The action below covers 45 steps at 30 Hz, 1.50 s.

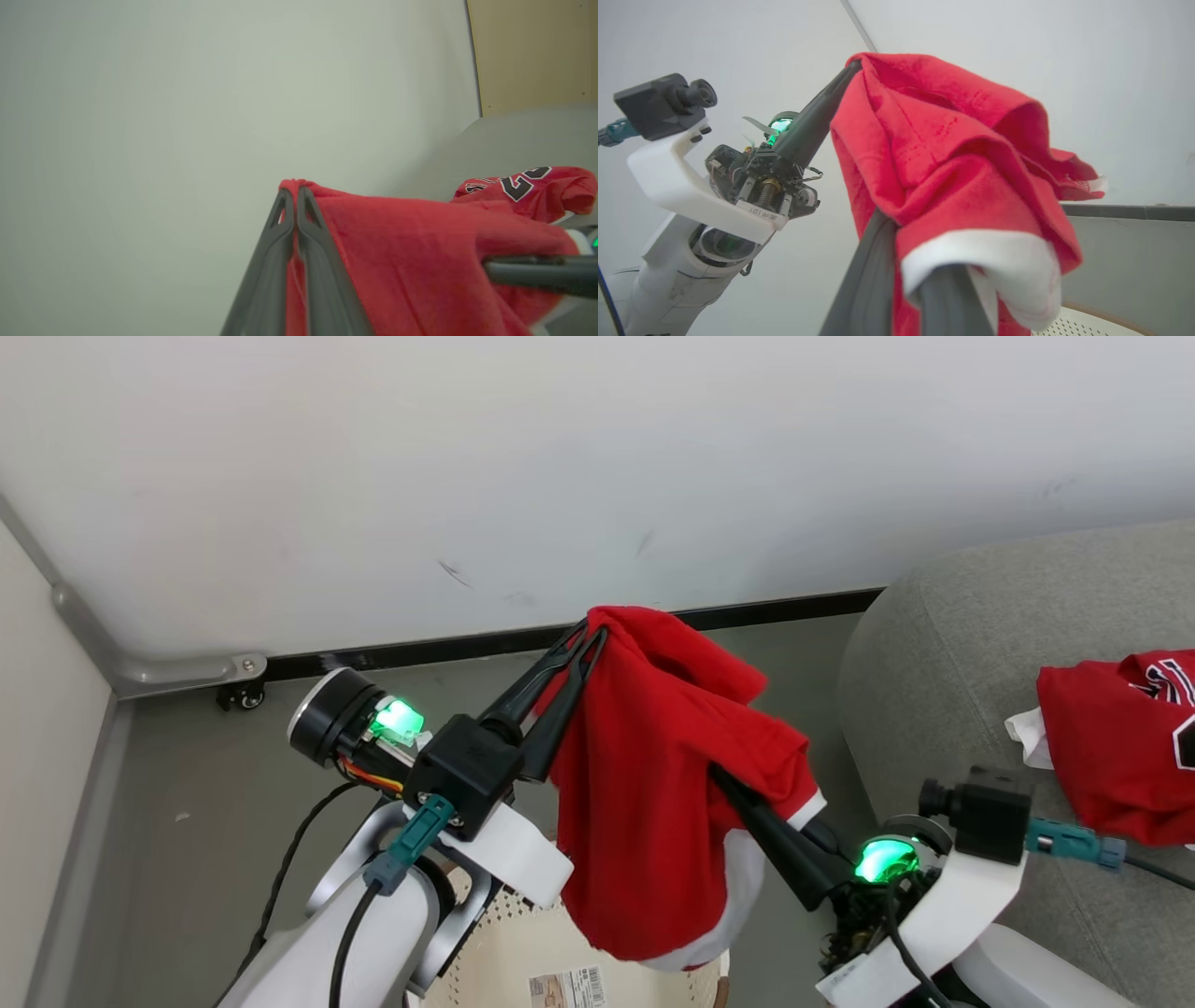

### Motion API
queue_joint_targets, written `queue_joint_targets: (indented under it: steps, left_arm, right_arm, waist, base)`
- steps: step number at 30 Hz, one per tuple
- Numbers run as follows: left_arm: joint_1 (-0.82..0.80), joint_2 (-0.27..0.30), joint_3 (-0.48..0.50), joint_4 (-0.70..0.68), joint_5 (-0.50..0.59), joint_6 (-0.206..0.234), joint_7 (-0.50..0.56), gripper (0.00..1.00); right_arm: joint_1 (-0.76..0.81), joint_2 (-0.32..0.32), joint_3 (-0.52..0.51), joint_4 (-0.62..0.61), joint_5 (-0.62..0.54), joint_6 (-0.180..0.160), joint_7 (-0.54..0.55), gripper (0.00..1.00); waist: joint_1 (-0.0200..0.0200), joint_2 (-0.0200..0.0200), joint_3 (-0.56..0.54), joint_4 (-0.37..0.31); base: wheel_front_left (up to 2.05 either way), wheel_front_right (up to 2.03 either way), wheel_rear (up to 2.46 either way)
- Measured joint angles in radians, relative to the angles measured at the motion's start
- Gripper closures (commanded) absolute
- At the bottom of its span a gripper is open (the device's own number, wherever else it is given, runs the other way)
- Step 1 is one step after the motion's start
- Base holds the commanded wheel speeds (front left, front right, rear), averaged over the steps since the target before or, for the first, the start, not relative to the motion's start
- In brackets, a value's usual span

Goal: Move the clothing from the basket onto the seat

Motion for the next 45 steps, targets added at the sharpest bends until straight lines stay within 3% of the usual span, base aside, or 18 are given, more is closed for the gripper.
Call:
queue_joint_targets:
  steps: [7, 17, 19, 22, 23, 25, 45]
  left_arm:
    - [0.035, -0.001, 0.019, 0.026, -0.025, 0.015, 0.0, 1.0]
    - [0.08, -0.03, 0.024, 0.039, -0.103, 0.004, -0.011, 1.0]
    - [0.084, -0.032, 0.022, 0.04, -0.115, -0.004, -0.012, 0.7]
    - [0.085, -0.036, 0.013, 0.04, -0.132, -0.028, -0.015, 0.51]
    - [0.086, -0.038, 0.01, 0.04, -0.133, -0.037, -0.019, 0.26]
    - [0.087, -0.041, 0.003, 0.039, -0.145, -0.054, -0.026, 0.0]
    - [0.12, -0.055, -0.075, 0.036, -0.191, -0.136, -0.043, 0.0]
  right_arm:
    - [0.0, -0.041, -0.018, 0.014, 0.0, 0.0, -0.044, 1.0]
    - [-0.004, -0.065, -0.1, 0.045, -0.018, 0.0, -0.07, 1.0]
    - [-0.01, -0.069, -0.121, 0.054, -0.023, 0.0, -0.07, 1.0]
    - [-0.011, -0.071, -0.157, 0.068, -0.026, 0.0, -0.072, 1.0]
    - [-0.011, -0.073, -0.169, 0.075, -0.026, 0.0, -0.073, 1.0]
    - [-0.011, -0.076, -0.19, 0.085, -0.031, 0.0, -0.074, 1.0]
    - [0.019, -0.094, -0.37, 0.15, -0.084, 0.0, -0.079, 1.0]
  waist:
    - [0.0, 0.0, 0.008, -0.02]
    - [0.0001, 0.0, 0.021, -0.048]
    - [0.0001, 0.0, 0.022, -0.053]
    - [0.0, 0.0, 0.024, -0.059]
    - [0.0, 0.0, 0.025, -0.061]
    - [0.0001, 0.0, 0.025, -0.064]
    - [0.0, 0.0, 0.025, -0.097]
  base:
    - [0.0, 0.0, 0.0]
    - [0.0, 0.0, 0.0]
    - [0.0, 0.0, 0.0]
    - [0.0, 0.0, 0.0]
    - [0.0, 0.0, 0.0]
    - [0.0, 0.0, 0.0]
    - [0.0, 0.0, 0.0]
